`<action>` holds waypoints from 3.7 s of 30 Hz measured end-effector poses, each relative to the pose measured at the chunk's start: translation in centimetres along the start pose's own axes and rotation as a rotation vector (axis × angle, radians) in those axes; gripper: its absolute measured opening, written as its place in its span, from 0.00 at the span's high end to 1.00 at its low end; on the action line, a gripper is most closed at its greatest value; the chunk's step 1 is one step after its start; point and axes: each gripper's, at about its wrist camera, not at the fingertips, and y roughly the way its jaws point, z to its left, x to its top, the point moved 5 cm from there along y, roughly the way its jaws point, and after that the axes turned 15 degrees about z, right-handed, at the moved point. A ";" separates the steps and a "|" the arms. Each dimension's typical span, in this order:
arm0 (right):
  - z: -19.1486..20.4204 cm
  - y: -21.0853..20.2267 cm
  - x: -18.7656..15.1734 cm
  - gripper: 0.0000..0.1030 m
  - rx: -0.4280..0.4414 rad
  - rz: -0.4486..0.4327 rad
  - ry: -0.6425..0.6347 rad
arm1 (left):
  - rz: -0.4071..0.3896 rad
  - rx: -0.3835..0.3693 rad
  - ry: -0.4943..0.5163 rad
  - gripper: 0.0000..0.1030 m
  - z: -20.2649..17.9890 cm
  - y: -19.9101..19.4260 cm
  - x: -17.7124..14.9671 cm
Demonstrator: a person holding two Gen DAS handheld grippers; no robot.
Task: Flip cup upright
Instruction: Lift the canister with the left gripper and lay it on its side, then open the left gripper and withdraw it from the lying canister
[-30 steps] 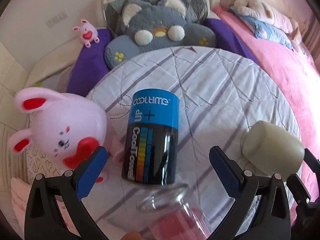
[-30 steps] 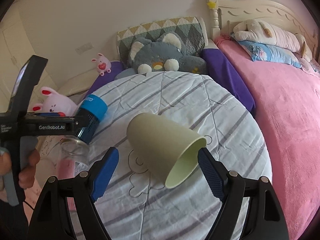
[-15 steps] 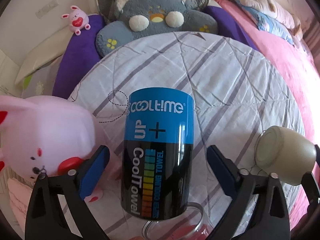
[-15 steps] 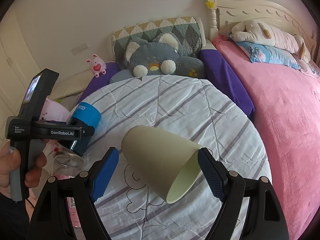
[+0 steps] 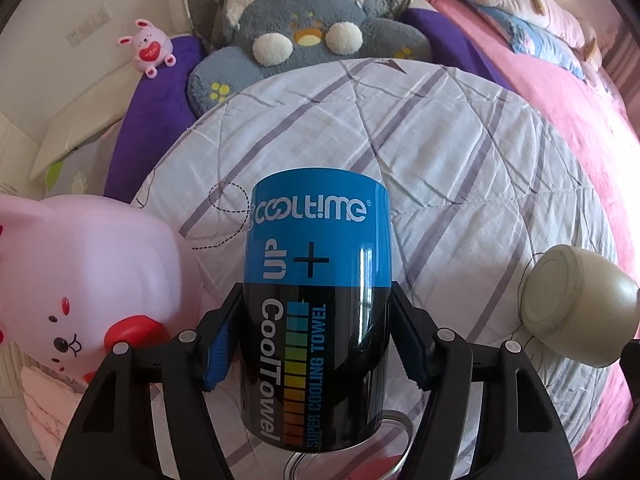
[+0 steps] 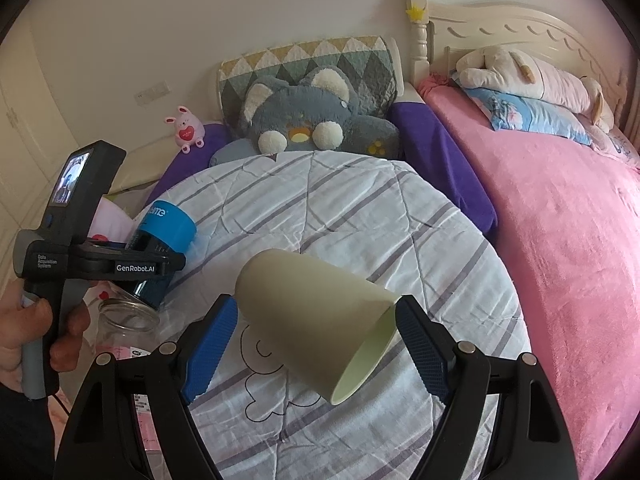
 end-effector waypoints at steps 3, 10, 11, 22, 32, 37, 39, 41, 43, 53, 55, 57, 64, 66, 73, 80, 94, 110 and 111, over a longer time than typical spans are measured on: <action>0.1 -0.3 0.1 0.20 -0.004 -0.011 -0.003 | -0.007 -0.007 0.012 0.34 -0.2 -0.1 -0.2; 0.2 -0.5 0.1 0.20 -0.005 -0.014 -0.001 | -0.039 -0.034 0.037 0.34 -0.5 -0.9 -0.3; 0.3 -0.5 0.1 0.20 -0.007 -0.014 0.000 | -0.050 -0.031 0.040 0.34 -0.5 -1.2 -0.4; -0.1 -1.5 -0.3 0.20 -0.006 -0.031 0.010 | -0.162 -0.007 0.034 0.34 0.0 -6.0 -1.3; 0.4 -4.6 -2.1 0.20 0.006 -0.072 0.001 | -0.255 0.004 0.048 0.34 -1.3 -11.3 -5.9; 0.9 -6.6 -4.1 0.20 0.015 -0.097 -0.010 | -0.293 0.007 0.051 0.34 -2.2 -14.0 -9.9; 1.1 -7.7 -5.3 0.20 0.021 -0.107 -0.017 | -0.297 0.010 0.053 0.34 -2.8 -14.4 -11.9; 1.3 -8.6 -6.7 0.20 0.029 -0.114 -0.022 | -0.285 0.008 0.052 0.34 -3.6 -14.2 -14.5; 1.2 -9.2 -8.0 0.20 0.039 -0.112 -0.025 | -0.266 -0.006 0.054 0.34 -4.5 -13.6 -16.7; 0.2 -10.5 -15.0 0.20 0.036 -0.074 -0.020 | -0.127 -0.110 0.039 0.34 -9.4 -7.1 -25.8; -0.5 -10.4 -16.1 0.20 0.030 -0.058 -0.010 | -0.108 -0.123 0.038 0.34 -10.4 -6.0 -26.9; -1.2 -10.2 -16.9 0.20 0.019 -0.045 -0.001 | -0.092 -0.134 0.034 0.34 -11.2 -5.0 -27.4; -2.8 -9.5 -18.6 0.20 0.001 -0.019 0.026 | -0.047 -0.108 0.039 0.33 -12.8 -1.9 -26.9; -3.0 -9.4 -18.8 0.20 0.001 -0.015 0.030 | -0.050 -0.111 0.031 0.32 -12.8 -1.8 -26.7; -2.9 -9.7 -19.2 0.20 0.004 -0.021 0.027 | -0.072 -0.057 0.009 0.17 -12.3 -2.2 -27.0; -1.2 -10.5 -19.5 0.20 0.019 -0.038 -0.016 | -0.113 -0.053 -0.011 0.14 -11.3 -4.2 -28.5; 2.3 -14.5 -21.5 0.20 0.036 -0.104 -0.094 | -0.213 -0.015 -0.064 0.14 -8.5 -9.2 -34.1; 6.9 -16.8 -26.3 0.20 0.063 -0.113 -0.209 | -0.364 0.116 -0.277 0.03 -4.3 -13.8 -45.7; 7.2 -16.8 -26.6 0.20 0.063 -0.111 -0.216 | -0.366 0.117 -0.287 0.03 -4.2 -13.7 -46.1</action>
